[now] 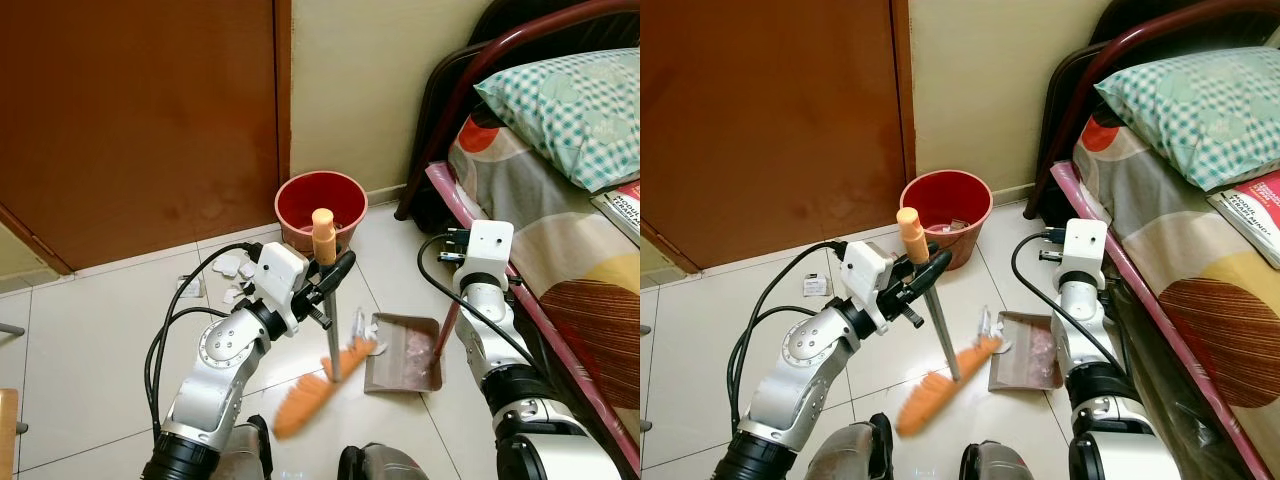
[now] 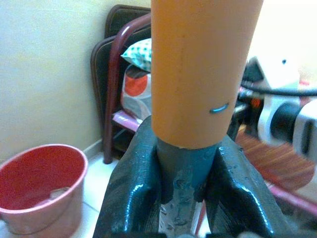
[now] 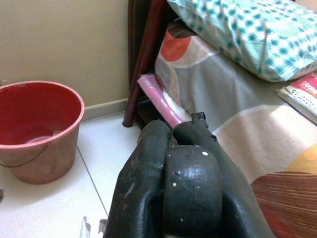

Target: Sweep floor

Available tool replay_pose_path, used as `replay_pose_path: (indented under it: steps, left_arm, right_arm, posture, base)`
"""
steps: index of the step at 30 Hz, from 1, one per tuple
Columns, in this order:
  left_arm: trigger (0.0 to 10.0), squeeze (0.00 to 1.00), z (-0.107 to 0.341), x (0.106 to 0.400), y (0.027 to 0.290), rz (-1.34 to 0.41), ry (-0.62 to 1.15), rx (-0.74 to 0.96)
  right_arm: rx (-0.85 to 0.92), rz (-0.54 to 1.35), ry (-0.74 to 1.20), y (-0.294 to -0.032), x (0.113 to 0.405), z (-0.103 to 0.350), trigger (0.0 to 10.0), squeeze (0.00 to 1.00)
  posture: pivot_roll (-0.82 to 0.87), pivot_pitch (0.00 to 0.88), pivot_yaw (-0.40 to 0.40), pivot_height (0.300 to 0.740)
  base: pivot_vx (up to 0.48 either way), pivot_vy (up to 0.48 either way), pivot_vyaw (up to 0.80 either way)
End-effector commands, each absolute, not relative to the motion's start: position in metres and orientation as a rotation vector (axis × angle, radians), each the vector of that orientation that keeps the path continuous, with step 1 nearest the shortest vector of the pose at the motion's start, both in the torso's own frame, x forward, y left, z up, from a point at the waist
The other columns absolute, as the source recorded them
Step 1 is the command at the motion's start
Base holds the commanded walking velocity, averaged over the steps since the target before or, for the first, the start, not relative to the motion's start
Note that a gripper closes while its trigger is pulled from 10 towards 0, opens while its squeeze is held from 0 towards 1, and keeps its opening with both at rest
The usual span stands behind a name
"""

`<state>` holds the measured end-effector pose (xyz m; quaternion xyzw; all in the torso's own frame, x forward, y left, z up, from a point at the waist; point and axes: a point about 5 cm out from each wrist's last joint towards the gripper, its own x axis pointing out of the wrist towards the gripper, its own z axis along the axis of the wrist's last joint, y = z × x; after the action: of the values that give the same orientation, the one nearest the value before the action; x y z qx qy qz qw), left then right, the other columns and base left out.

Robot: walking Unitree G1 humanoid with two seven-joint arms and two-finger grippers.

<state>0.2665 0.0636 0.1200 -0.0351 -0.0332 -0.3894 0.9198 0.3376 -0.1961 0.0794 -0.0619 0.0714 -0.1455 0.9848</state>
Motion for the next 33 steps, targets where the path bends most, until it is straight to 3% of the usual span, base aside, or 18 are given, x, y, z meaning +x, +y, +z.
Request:
replay_pose_path:
  steps: [1,6,11,19,33]
  left_arm:
    - [10.0,0.00,0.128,0.265,0.058,-0.804,-0.093,-0.175]
    - [10.0,0.00,0.134,0.273,0.065,-0.722,-0.103,-0.245]
    - [10.0,0.00,0.144,0.286,0.088,-0.572,-0.127,-0.324]
    - [10.0,0.00,0.178,0.300,0.137,-0.369,-0.235,-0.238]
    - [10.0,0.00,0.182,0.289,0.170,-0.254,-0.234,-0.228]
  right_arm:
    - [-0.096,-0.269,0.178,-0.192,0.337,0.074,10.0,0.00]
    - [-0.066,-0.208,0.196,-0.184,0.339,0.072,10.0,0.00]
    - [-0.049,-0.159,0.208,-0.177,0.339,0.070,10.0,0.00]
    - [-0.072,-0.107,0.229,-0.176,0.339,0.068,10.0,0.00]
    - [-0.110,-0.082,0.245,-0.181,0.324,0.061,10.0,0.00]
  posture:
    - [0.05,0.143,-0.060,0.740]
    - [0.05,0.145,-0.063,0.740]
    - [0.05,0.153,-0.062,0.740]
    - [0.05,0.190,-0.061,0.740]
    - [0.03,0.177,-0.071,0.740]
  base:
    - [0.000,0.000,0.00]
    - [0.000,0.000,0.00]
    - [0.000,0.000,0.00]
    - [0.000,0.000,0.00]
    - [0.000,0.000,0.00]
